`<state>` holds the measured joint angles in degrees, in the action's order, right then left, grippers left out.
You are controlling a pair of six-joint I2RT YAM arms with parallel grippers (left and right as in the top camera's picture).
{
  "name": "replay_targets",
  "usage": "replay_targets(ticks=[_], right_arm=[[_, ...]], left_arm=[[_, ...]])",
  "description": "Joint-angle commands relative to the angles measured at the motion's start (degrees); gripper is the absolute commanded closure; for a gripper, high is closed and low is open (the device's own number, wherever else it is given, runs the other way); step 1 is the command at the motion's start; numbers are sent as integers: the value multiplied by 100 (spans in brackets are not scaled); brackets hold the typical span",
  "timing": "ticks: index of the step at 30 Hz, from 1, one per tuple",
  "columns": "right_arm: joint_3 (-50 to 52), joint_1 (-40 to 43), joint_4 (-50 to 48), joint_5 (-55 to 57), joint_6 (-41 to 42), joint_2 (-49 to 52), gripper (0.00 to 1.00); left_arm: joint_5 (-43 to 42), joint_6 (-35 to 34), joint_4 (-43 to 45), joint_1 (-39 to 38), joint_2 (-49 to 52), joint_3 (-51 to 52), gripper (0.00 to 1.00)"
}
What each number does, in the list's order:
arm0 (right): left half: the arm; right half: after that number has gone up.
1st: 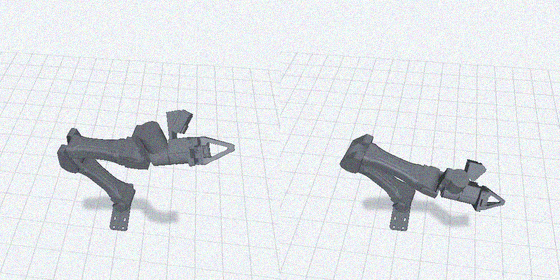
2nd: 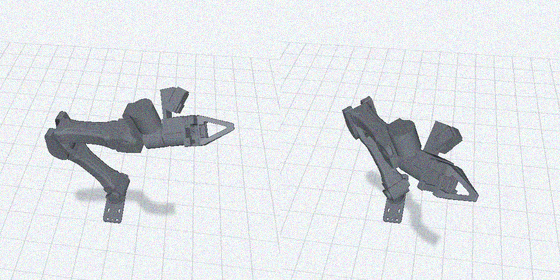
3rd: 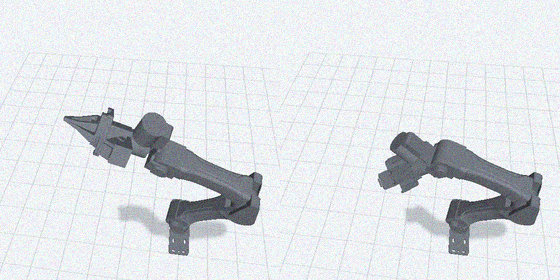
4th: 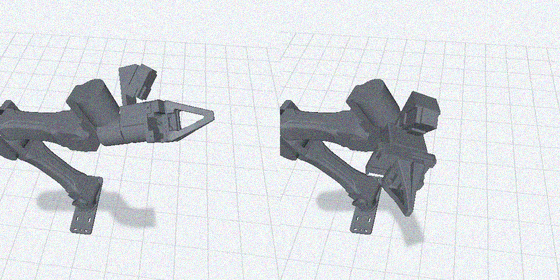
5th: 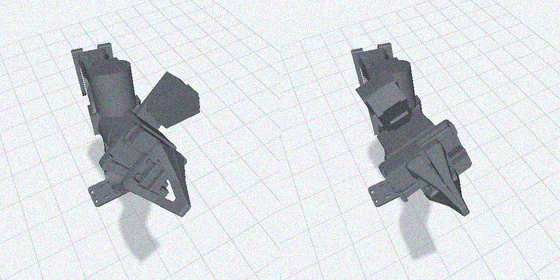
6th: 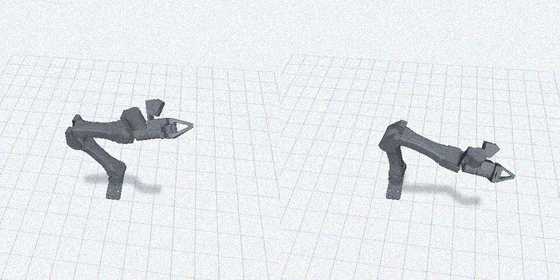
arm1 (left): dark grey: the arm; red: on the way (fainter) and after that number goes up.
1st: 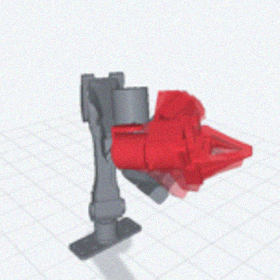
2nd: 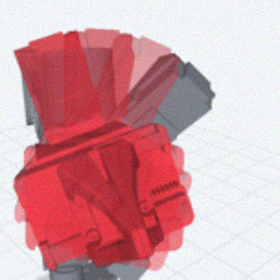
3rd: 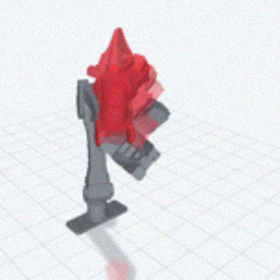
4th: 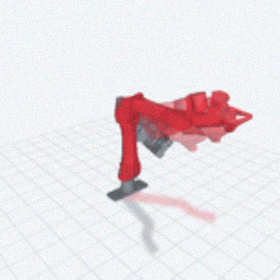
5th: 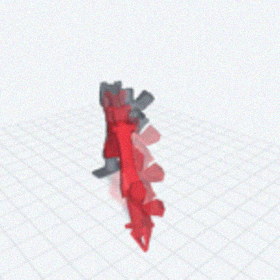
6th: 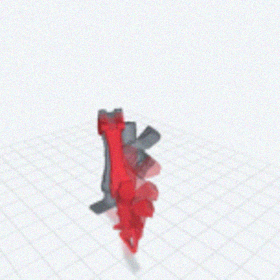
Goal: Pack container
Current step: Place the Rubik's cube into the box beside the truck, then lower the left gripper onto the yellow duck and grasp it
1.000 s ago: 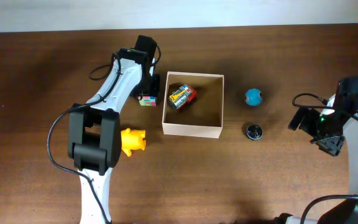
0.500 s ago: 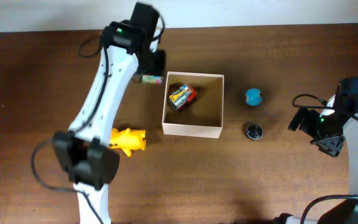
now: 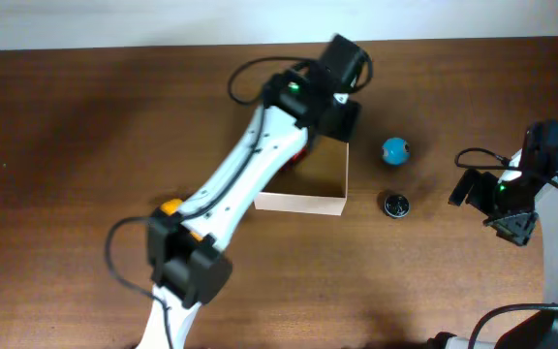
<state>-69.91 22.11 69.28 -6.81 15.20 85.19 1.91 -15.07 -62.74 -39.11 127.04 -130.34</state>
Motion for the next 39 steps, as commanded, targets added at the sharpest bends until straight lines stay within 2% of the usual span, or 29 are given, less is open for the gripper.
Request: replay_targets(ticks=[1, 11, 15, 22, 29, 30, 35, 39], right_arm=[[-87, 42, 42, -31, -11, -22, 1], [-87, 42, 39, -31, -11, -22, 1], [-87, 42, 66, -31, -11, -22, 1], [-87, 42, 170, -31, -11, -22, 1], [-87, 42, 197, -31, -11, -22, 1], [-87, 42, 197, -31, -13, -22, 1], [-87, 42, 188, -31, -11, -22, 1], [-87, 42, 177, -31, -11, -22, 1]], left_arm=[[205, -450, 37, 24, 455, 50, 57], [297, -466, 46, 15, 796, 55, 57], [313, -466, 131, 15, 807, 55, 38], [310, -463, -42, 129, 745, -127, 29], [807, -461, -1268, 562, 402, -872, 28], [964, -463, -1696, 782, 254, -1054, 27], [975, -461, -2774, 1792, -173, -1158, 25], [887, -413, -3399, 2354, -203, -1156, 25]])
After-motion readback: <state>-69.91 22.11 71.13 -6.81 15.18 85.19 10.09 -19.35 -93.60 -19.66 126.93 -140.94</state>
